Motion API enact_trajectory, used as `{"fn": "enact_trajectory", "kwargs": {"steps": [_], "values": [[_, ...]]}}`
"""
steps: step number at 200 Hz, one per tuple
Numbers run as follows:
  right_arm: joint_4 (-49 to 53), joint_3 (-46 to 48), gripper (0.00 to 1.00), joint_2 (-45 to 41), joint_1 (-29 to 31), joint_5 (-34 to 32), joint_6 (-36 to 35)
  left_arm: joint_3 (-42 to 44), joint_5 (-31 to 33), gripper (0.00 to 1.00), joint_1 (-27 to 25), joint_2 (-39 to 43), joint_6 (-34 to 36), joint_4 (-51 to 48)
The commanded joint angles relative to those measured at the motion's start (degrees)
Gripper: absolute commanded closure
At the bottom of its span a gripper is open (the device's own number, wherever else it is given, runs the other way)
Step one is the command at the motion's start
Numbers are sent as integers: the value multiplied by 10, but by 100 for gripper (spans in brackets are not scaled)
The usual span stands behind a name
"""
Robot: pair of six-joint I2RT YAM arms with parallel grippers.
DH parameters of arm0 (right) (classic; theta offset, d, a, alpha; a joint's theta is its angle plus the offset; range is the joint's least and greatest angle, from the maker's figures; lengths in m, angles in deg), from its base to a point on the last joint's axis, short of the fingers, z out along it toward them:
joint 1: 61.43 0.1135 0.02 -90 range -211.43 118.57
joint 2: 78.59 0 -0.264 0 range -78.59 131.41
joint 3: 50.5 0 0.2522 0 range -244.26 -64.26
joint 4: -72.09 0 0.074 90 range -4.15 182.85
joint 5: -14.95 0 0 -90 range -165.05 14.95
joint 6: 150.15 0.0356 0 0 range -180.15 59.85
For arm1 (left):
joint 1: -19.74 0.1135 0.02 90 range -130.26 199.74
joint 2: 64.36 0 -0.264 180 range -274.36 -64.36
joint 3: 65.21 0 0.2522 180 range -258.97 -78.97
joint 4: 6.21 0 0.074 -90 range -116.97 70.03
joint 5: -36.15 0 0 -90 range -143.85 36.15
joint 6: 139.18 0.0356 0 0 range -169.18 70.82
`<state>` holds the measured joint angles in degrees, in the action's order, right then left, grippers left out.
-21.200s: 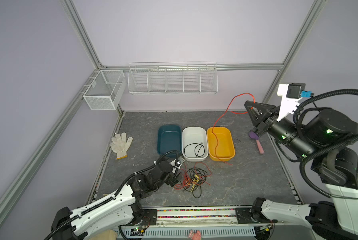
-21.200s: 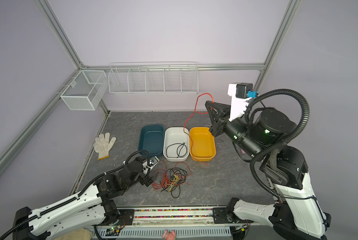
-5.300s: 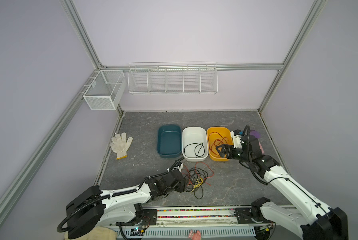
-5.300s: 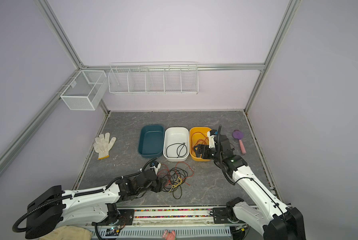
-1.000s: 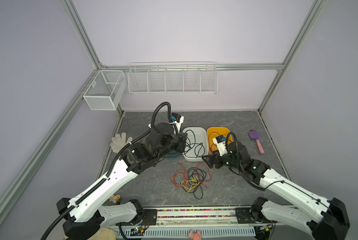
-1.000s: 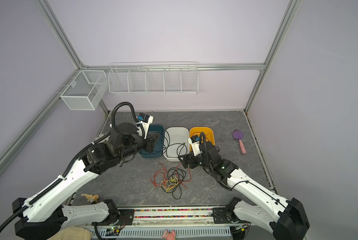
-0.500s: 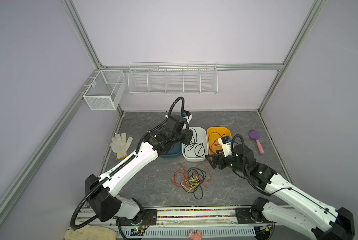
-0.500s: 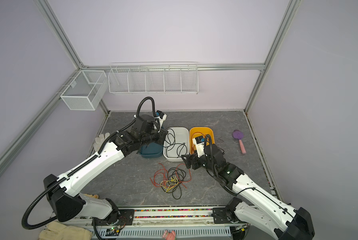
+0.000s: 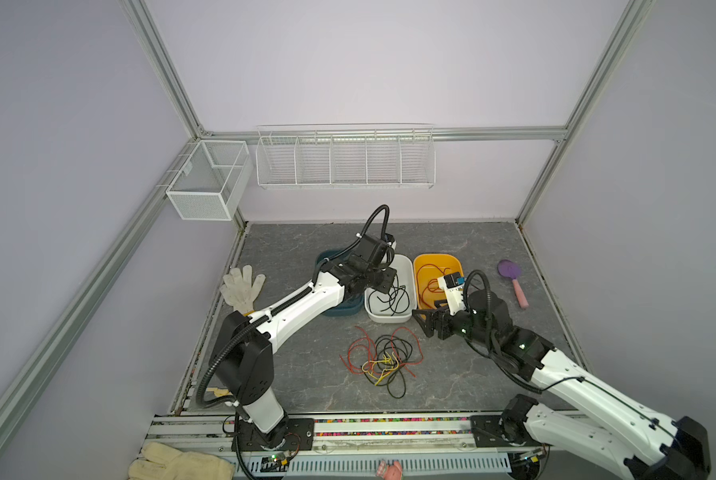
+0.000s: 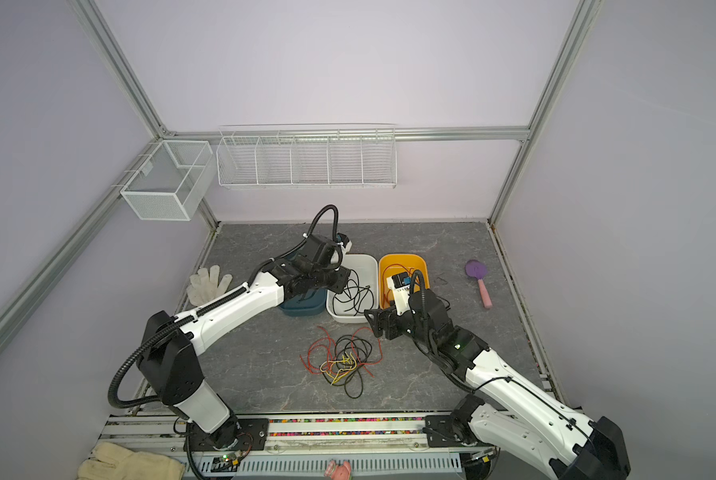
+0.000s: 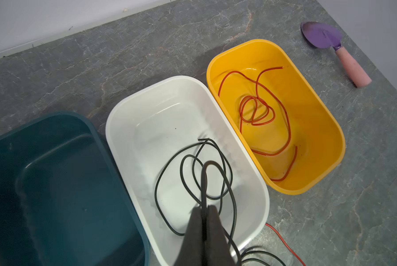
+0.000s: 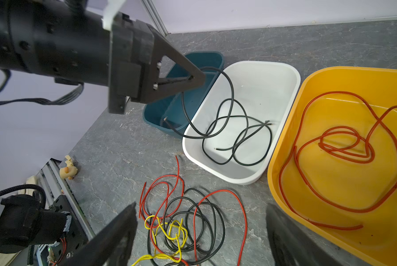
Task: Untangle the cables
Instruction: 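Lower the black wire into the white tub and open the left gripper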
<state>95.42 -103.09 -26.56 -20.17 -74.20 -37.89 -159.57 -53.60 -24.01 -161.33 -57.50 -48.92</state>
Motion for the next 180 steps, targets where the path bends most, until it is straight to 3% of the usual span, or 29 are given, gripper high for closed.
{"fn": "enact_trajectory", "kwargs": {"steps": [1,73,170,180], "values": [[-7,10,12,-5,2,-7,2,-23,-15,100,3,-24,-2,9],[-6,9,11,-3,2,-6,1,-65,-30,100,3,-105,-4,-43],[-8,8,11,7,3,-3,1,-66,-17,100,2,-134,10,-70],[-8,8,11,7,3,-4,1,-66,-14,96,3,-134,12,-73]]}}
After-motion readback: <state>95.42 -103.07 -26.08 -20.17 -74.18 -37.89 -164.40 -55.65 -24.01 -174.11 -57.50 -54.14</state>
